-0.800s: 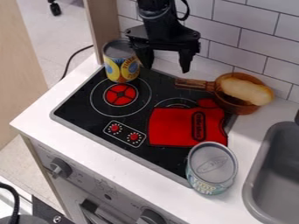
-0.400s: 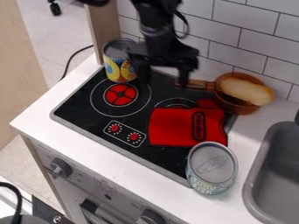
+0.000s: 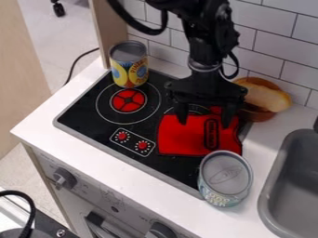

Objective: Move the red cloth on the lower left corner of the stove

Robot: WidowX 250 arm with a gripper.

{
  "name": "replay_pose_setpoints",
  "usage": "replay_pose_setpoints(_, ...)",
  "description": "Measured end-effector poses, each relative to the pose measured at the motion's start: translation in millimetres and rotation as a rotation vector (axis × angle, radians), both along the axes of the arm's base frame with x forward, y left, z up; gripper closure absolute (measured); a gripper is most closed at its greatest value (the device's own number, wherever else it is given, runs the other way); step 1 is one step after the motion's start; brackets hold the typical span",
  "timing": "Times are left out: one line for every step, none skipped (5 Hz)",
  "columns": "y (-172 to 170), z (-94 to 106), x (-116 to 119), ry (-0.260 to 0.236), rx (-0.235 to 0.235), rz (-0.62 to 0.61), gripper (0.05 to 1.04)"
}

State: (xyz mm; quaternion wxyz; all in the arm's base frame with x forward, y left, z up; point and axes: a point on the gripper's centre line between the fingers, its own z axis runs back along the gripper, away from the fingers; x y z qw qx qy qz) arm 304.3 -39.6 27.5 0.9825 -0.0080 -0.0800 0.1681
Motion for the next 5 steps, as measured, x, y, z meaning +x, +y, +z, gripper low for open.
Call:
replay_pose_setpoints(-1.5,-10.5,4.1,-0.015,0.028,0.038,0.087)
replay_pose_setpoints(3.8,-16.2,10.3,-0.059,0.058,0.055,0.087)
replay_pose_setpoints(7.6,-16.7,10.3,-0.05,0.036,0.034,0.087)
replay_pose_setpoints(8.4,-25.7,7.8,-0.041,0.053,0.047,0.087)
replay_pose_setpoints(9.1,-31.2,6.5,-0.017,0.055,0.043,0.118)
